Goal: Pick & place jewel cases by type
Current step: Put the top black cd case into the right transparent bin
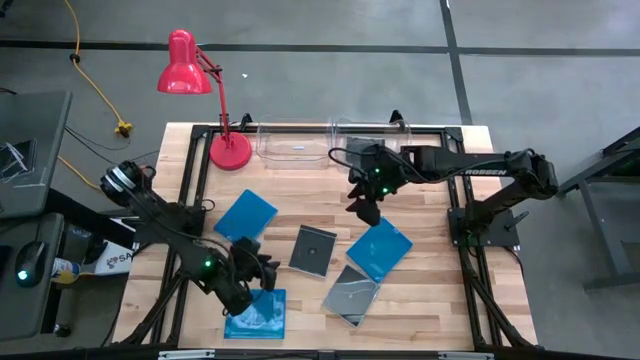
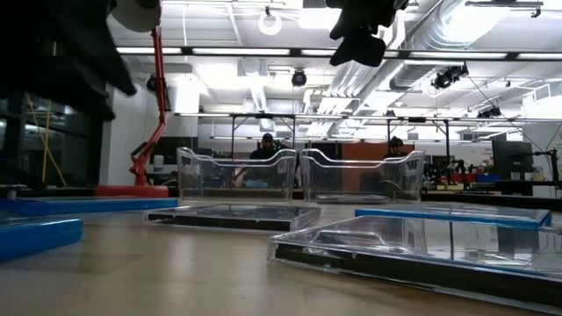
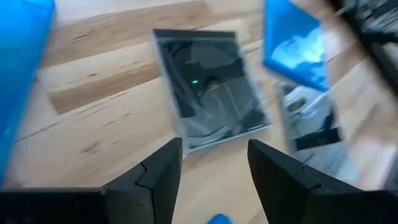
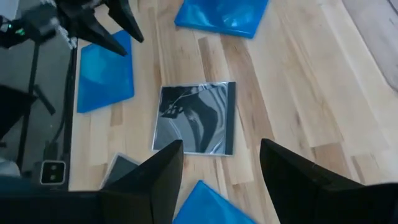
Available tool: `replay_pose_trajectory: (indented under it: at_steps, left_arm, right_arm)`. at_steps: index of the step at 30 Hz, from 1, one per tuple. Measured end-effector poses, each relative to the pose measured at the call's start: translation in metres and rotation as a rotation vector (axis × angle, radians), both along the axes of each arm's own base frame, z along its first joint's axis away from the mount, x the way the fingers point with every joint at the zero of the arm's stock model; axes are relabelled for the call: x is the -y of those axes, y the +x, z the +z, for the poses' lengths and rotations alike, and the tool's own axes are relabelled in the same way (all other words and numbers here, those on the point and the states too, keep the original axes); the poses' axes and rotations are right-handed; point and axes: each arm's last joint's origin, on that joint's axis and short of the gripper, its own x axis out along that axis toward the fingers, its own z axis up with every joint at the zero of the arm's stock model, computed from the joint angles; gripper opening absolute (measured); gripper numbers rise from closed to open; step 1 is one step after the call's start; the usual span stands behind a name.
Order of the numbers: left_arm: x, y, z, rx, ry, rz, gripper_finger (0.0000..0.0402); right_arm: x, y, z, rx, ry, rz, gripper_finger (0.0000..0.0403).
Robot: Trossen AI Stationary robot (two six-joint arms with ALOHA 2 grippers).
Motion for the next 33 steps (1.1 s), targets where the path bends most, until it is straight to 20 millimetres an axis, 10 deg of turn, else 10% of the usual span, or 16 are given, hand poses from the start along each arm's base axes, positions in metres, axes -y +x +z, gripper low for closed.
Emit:
replay_pose_trajectory:
  at_steps: [15, 33]
  left_arm:
    - [0.016, 0.019, -0.048, -0.087, -0.006, -0.014, 0.0182]
    - [-0.011, 0.047, -0.055, -0.045, -0.155, 0.063, 0.0182]
  right_arm:
    - [-0.023, 0.031, -0.039, -0.108, 0.045, -0.049, 0.0197]
    - [0.006, 0.05, -0.062, -0.125, 0.069, -0.189, 0.0197]
